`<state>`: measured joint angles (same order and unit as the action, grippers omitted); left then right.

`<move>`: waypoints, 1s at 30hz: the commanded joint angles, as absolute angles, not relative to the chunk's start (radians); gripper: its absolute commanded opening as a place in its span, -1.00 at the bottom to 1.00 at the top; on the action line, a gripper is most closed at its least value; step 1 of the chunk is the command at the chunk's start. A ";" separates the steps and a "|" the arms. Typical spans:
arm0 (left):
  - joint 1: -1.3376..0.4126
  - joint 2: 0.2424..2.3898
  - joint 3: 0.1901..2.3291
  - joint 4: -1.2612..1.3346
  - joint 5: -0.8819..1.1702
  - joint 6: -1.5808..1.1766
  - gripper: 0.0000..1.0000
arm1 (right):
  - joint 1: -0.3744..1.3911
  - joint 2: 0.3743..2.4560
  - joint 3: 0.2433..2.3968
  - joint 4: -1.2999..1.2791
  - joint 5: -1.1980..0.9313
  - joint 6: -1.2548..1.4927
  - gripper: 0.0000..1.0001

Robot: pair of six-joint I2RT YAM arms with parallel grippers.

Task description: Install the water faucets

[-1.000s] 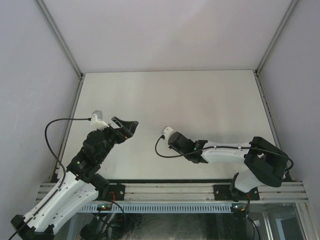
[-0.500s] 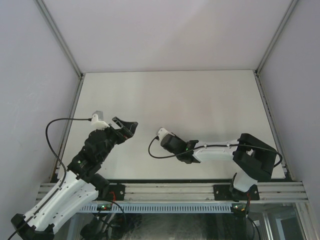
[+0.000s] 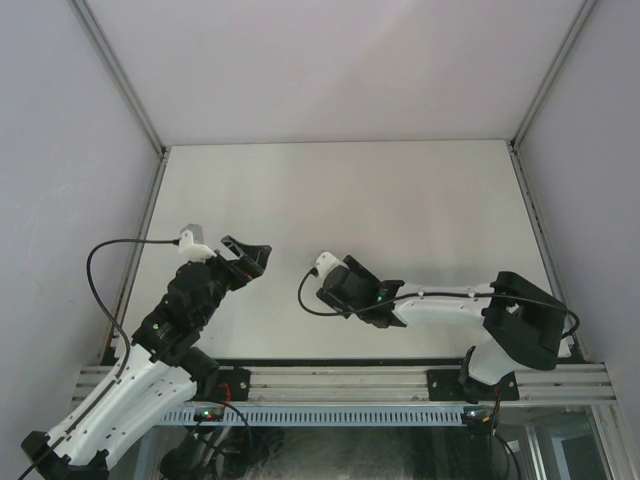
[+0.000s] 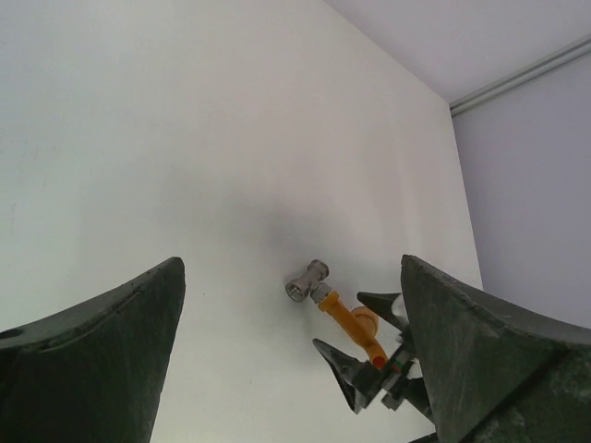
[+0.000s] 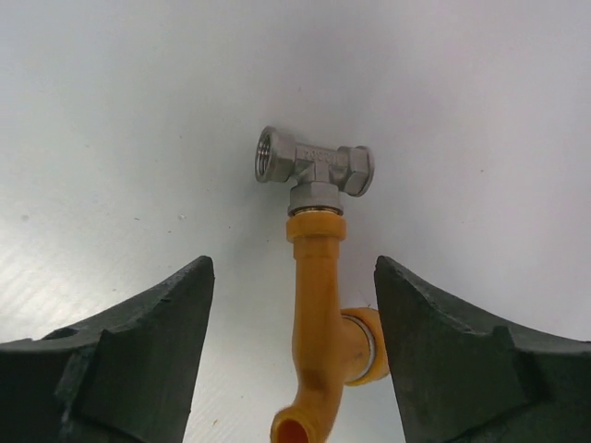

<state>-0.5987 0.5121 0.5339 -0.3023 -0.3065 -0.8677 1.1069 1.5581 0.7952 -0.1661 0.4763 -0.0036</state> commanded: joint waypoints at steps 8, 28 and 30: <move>-0.593 0.485 0.575 -0.306 -0.361 -0.806 1.00 | 1.023 1.171 0.775 -0.051 0.465 0.040 0.44; -0.324 0.421 0.974 -0.580 -0.631 -0.396 1.00 | 0.451 0.602 0.952 -0.288 0.178 0.117 1.00; -0.323 0.420 1.006 -0.605 -0.636 -0.391 1.00 | 0.451 0.600 1.015 -0.321 0.212 0.125 1.00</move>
